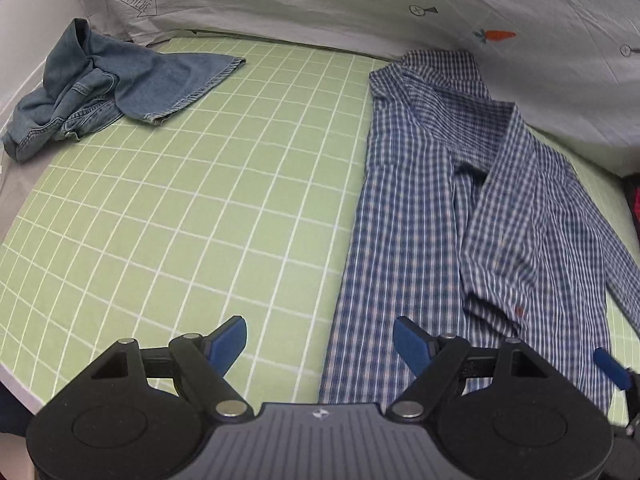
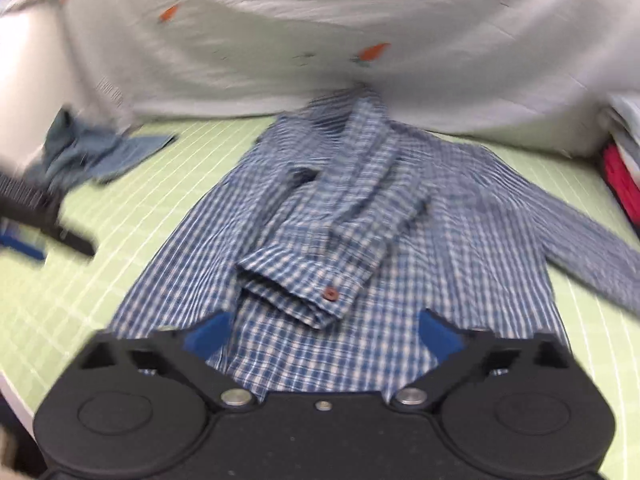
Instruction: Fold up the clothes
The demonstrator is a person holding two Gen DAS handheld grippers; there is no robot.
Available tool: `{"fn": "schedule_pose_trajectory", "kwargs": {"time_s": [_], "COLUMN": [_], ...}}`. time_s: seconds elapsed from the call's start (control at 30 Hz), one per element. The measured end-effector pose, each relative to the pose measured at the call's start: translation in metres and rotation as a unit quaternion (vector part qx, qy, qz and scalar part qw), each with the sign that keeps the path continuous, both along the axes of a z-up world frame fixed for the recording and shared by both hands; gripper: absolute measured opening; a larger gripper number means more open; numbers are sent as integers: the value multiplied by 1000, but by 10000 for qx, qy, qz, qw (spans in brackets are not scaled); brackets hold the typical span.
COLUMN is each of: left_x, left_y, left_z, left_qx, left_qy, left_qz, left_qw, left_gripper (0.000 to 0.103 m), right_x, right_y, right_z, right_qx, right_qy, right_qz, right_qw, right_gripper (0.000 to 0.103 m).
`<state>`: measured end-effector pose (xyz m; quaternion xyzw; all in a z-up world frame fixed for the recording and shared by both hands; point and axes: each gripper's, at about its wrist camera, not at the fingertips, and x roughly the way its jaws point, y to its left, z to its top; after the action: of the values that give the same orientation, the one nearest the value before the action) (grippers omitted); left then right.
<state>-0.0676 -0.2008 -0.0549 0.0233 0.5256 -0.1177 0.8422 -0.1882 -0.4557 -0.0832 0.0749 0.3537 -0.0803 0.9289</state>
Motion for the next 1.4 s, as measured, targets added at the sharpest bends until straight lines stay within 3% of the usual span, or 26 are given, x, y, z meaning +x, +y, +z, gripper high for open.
{"fn": "schedule_pose_trajectory", "kwargs": {"time_s": [0.1, 0.23, 0.5, 0.63, 0.77, 0.93, 1.1, 1.27, 1.4], "left_x": [-2, 8, 9, 2, 0, 7, 26, 39, 43], "left_y": [0, -13, -59, -82, -108, -138, -158, -165, -171], "left_z": [1, -1, 1, 0, -9, -28, -57, -77, -87], "left_qx": [19, -25, -313, -363, -351, -403, -142, 73, 180], "left_qy": [-74, 51, -96, -248, -269, 12, 492, 706, 787], "left_qz": [-248, -555, -1386, -1676, -1591, -1366, -1007, -802, -853], "left_qw": [9997, 9984, 9898, 9849, 9863, 9898, 9936, 9942, 9931], "left_gripper": [82, 82, 82, 82, 80, 62, 46, 44, 45], "right_x": [-10, -28, -63, -58, -38, -13, 8, 29, 35], "right_y": [-8, -9, -29, -48, -78, -124, -178, -208, -209], "right_z": [3, 14, 27, 15, 8, 17, 8, -16, -33], "right_qx": [404, 397, 354, 484, 494, 374, 583, 787, 974], "right_qy": [-109, 42, 339, 447, 437, 307, 379, 682, 928], "right_qz": [-574, -1045, -1796, -1710, -1387, -1058, -1285, -1405, -1380], "right_qw": [9975, 9937, 9825, 9831, 9881, 9932, 9893, 9846, 9812], "right_gripper": [103, 103, 103, 103, 103, 103, 103, 103, 103]}}
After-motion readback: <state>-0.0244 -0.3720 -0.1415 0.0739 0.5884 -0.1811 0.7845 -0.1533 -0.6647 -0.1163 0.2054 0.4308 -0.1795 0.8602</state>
